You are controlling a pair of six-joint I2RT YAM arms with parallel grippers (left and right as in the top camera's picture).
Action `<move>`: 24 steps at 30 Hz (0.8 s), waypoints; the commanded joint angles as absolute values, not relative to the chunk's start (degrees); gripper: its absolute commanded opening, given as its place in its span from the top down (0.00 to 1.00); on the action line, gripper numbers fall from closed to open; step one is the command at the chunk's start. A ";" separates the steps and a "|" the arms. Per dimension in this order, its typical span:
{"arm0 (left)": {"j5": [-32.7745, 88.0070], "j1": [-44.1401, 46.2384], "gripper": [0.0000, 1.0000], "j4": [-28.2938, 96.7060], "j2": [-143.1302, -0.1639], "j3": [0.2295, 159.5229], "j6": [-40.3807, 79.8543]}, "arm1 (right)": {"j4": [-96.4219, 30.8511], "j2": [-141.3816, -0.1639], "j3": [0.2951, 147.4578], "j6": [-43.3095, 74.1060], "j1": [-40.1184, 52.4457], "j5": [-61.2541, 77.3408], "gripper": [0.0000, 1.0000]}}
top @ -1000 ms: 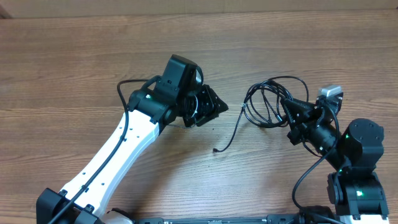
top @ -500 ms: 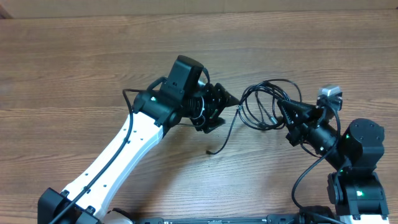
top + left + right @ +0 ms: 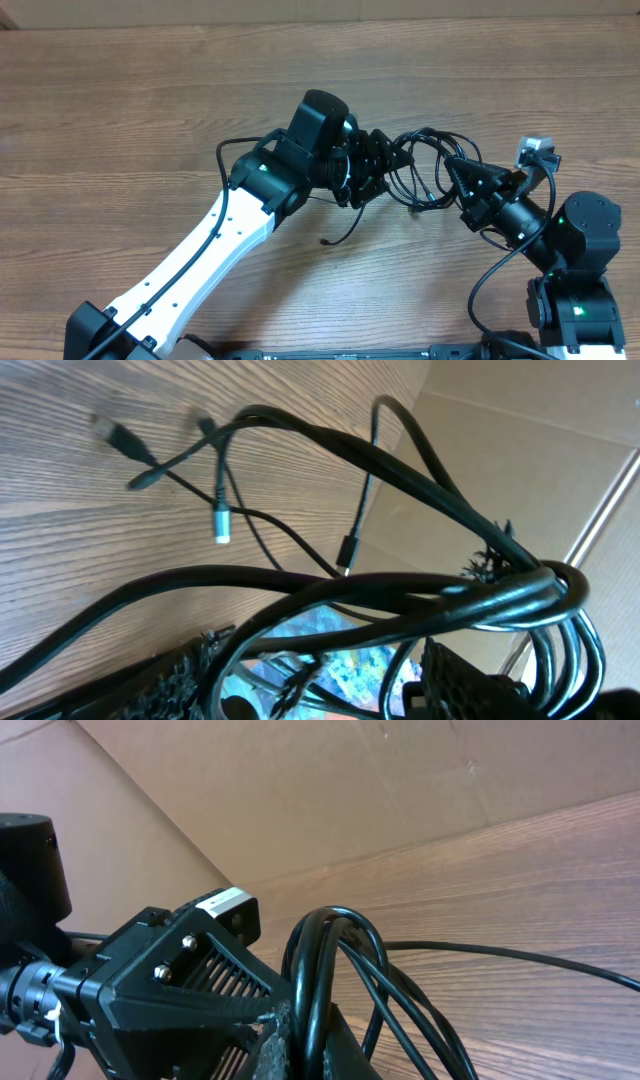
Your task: Untangle cables
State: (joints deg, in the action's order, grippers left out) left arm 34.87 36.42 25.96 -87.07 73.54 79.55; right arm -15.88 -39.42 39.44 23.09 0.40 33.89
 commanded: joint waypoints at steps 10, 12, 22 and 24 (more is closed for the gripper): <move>28.29 37.58 0.34 25.93 -86.89 73.34 73.32 | -11.51 -38.76 41.78 28.56 0.25 38.76 0.96; 27.33 37.63 0.34 26.81 -86.89 73.34 73.23 | -10.96 -38.76 41.76 28.58 0.25 39.35 0.96; 24.38 37.63 0.54 28.88 -86.89 73.34 73.23 | -10.90 -38.76 41.76 28.80 0.25 43.35 0.96; 23.94 37.63 0.57 28.88 -86.89 73.34 73.23 | -10.92 -38.76 41.76 28.80 0.25 44.01 0.96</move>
State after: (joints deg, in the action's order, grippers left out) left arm 26.50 37.54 28.91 -87.07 73.54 74.37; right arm -11.66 -39.44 39.44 28.47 0.36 41.10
